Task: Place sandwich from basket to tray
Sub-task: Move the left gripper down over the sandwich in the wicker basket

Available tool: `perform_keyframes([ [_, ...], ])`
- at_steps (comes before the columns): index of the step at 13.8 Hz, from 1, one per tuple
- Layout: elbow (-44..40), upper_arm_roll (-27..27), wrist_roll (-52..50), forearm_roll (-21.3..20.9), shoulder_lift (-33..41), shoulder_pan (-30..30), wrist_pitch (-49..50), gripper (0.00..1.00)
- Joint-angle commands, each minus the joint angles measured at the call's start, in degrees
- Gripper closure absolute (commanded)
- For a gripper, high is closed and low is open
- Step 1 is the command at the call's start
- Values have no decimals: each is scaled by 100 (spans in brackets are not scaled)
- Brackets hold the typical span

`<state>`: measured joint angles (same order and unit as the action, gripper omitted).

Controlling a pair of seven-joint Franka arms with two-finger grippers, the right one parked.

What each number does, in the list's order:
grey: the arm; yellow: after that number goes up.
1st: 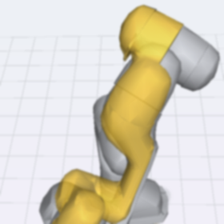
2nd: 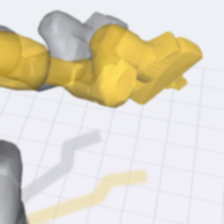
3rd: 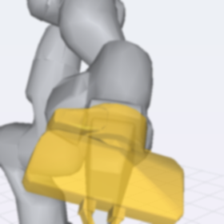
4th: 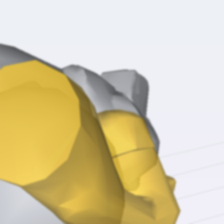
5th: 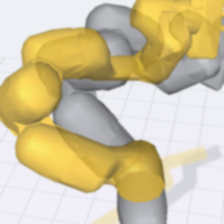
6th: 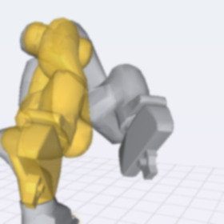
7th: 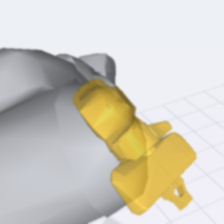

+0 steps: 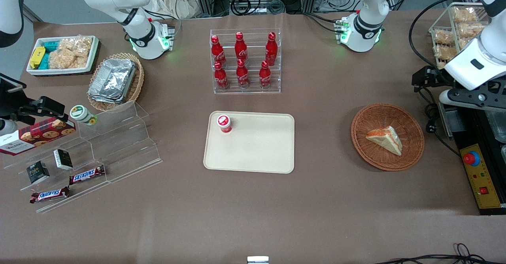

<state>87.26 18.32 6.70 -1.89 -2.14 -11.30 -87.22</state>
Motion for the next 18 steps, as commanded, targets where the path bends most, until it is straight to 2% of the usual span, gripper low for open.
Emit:
perform_keyframes([
  [1,-210,-65,139,83,-164,23,187,0],
  [4,8,-152,-1,-47,-269,5,292,0],
  [6,570,-459,-1277,-119,-217,14,-100,0],
  [9,1982,-530,-2592,-48,151,14,-1617,0],
  [13,3443,-557,-5129,-92,-57,14,-3867,0],
  [16,3833,-575,-6319,-101,-566,14,-4961,0],
  [18,3938,-592,-6427,-101,-735,5,-5181,0],
])
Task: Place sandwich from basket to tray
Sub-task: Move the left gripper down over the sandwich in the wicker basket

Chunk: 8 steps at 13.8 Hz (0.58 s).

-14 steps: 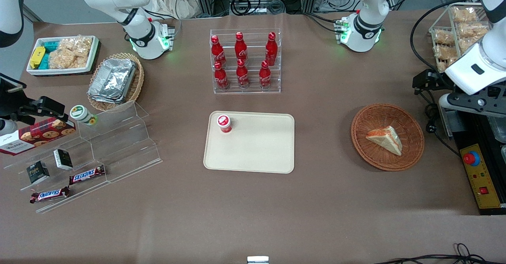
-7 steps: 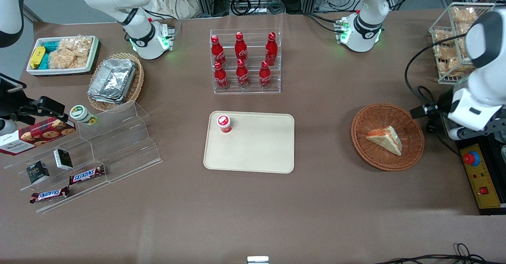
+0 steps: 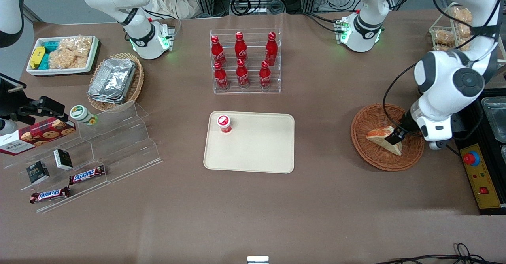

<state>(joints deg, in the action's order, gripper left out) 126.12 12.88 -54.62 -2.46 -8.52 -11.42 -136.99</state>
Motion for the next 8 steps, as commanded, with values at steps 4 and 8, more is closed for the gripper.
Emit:
perform_keyframes([
  [4,387,-286,-329,-44,-360,26,-925,0],
  [8,361,-286,-602,-44,-747,26,-1304,12],
])
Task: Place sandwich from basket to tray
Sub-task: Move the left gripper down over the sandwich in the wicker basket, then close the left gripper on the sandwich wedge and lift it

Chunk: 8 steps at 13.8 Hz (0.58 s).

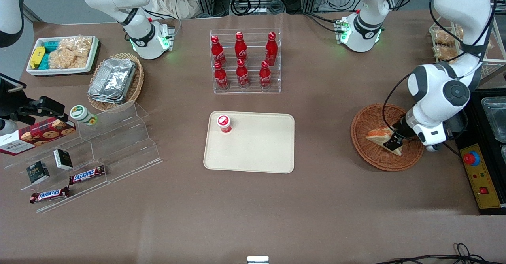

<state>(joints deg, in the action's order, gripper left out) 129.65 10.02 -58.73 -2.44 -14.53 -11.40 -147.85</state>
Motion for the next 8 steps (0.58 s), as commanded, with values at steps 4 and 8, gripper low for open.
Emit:
perform_keyframes([
  [4,-71,17,-148,-107,-60,24,-148,100],
  [8,-1192,96,151,-81,283,94,2138,100],
])
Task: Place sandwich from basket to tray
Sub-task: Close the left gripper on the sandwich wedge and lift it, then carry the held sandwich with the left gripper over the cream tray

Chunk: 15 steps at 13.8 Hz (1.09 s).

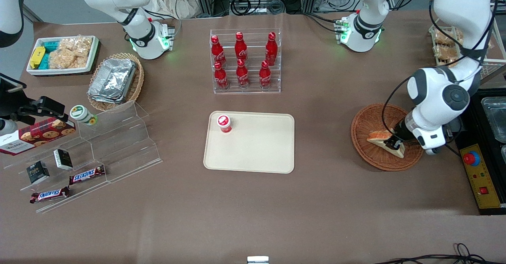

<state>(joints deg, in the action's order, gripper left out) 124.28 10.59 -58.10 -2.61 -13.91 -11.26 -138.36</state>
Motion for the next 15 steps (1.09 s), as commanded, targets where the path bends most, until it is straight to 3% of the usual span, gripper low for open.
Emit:
perform_keyframes([
  [1,-1138,213,106,-56,213,80,1894,100],
  [4,-2388,881,420,-38,187,80,3382,100],
  [7,-3294,1732,1647,-46,30,168,3983,100],
  [9,-3481,2086,2109,-38,-199,500,3914,100],
  [12,-3884,2123,2084,-160,-970,1457,3475,100],
  [15,-4140,2122,1506,-809,-1823,2135,3027,100],
])
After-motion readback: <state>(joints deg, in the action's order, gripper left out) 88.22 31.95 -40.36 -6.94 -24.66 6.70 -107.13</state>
